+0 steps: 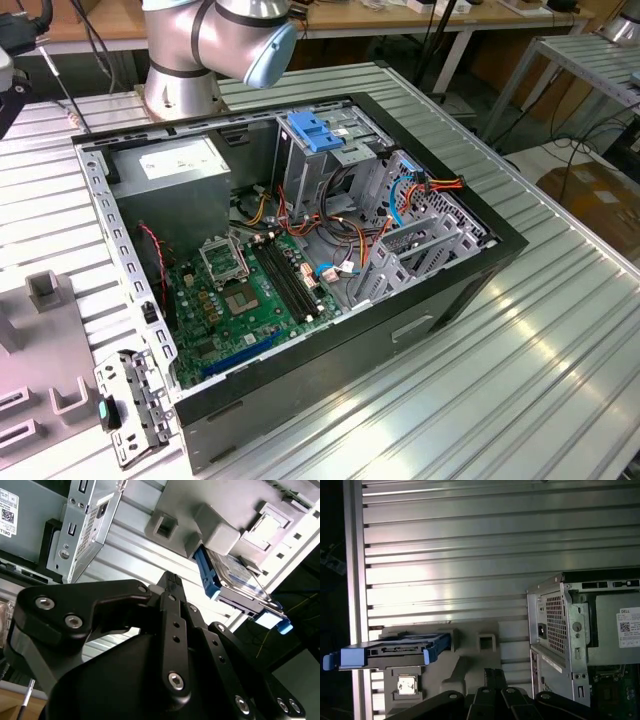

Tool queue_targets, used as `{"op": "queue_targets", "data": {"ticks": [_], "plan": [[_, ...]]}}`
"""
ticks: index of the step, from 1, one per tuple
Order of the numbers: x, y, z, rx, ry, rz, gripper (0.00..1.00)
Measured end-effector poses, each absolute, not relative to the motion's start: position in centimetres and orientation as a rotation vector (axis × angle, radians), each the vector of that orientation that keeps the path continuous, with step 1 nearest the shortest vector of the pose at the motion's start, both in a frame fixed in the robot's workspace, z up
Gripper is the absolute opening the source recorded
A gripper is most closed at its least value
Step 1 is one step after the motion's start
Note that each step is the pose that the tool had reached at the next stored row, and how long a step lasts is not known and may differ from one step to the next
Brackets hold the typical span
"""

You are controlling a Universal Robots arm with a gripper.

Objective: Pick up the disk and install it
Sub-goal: 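Reach for the disk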

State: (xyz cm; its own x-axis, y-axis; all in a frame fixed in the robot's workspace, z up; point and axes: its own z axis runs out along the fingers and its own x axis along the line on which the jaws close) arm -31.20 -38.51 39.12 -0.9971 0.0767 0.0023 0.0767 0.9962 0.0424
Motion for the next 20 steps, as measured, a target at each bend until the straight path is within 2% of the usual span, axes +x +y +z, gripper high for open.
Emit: {"op": "queue_targets", "data": {"ticks": [20], "plan": [[-33.2,-38.4,39.1,-0.121,-3.138,-0.067,0.11]]}}
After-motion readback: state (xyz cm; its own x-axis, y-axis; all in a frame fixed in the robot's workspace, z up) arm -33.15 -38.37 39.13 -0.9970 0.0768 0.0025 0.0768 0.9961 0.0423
